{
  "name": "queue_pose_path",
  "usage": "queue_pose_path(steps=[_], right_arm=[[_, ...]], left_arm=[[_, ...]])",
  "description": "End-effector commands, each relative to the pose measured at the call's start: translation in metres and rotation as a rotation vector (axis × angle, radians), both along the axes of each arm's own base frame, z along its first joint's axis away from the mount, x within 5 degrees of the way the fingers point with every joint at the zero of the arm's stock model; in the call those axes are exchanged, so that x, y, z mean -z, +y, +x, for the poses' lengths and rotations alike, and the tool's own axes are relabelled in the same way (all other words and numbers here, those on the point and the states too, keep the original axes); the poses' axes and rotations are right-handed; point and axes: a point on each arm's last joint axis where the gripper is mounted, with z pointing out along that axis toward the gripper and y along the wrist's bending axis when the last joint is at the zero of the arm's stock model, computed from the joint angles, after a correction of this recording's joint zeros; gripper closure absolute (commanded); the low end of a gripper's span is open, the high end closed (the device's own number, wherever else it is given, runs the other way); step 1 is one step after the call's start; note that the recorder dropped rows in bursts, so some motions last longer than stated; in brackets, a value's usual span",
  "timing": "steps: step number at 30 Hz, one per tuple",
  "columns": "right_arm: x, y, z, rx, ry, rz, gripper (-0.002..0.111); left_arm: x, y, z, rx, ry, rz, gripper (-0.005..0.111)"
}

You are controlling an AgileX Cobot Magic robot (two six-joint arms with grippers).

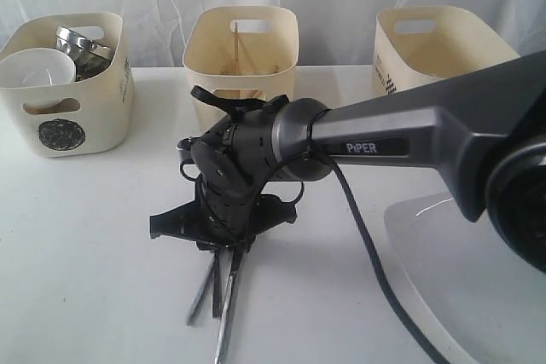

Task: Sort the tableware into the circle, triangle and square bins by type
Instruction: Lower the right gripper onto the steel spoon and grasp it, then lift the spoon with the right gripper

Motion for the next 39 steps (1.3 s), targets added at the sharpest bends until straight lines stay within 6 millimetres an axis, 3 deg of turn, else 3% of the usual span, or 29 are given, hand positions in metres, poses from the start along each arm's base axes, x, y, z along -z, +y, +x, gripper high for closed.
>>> queue_pose_path(steps=[1,8,15,19,25,34,39], right_arm=[[0.010,-0.007,0.003,-0.013,0.002,-0.056,0.099],[0.009,-0.013,0.008,-0.005,-0.004,-0.066,0.108],[-0.026,-0.023,0.017,-0.017,-0.084,-0.010,0.108],[-0.045,-0.030,0.014,-0.171,-0.082,-0.020,0.108],[-0.045,-0.047,0.019,-0.228,0.031,0.066,0.108],[-0.040,-0.084,0.040,-0.082,0.028,0.016,0.108],[-0.047,-0.090,0.035,-0.133,0.067,-0.028,0.108]], left_arm=[[0.004,-0.001,-0.001,0.007,0.032,-0.008,0.107],[0.004,-0.001,-0.001,0.007,0.032,-0.008,0.107],[0.004,-0.001,-0.001,0.007,0.032,-0.008,0.107],[0.004,-0.001,-0.001,0.007,0.032,-0.008,0.107],[0.004,-0.001,-0.001,0.007,0.032,-0.008,0.107],[0.004,-0.001,-0.001,0.007,0.032,-0.008,0.107],[0.004,-0.001,-0.001,0.007,0.032,-0.008,0.107]])
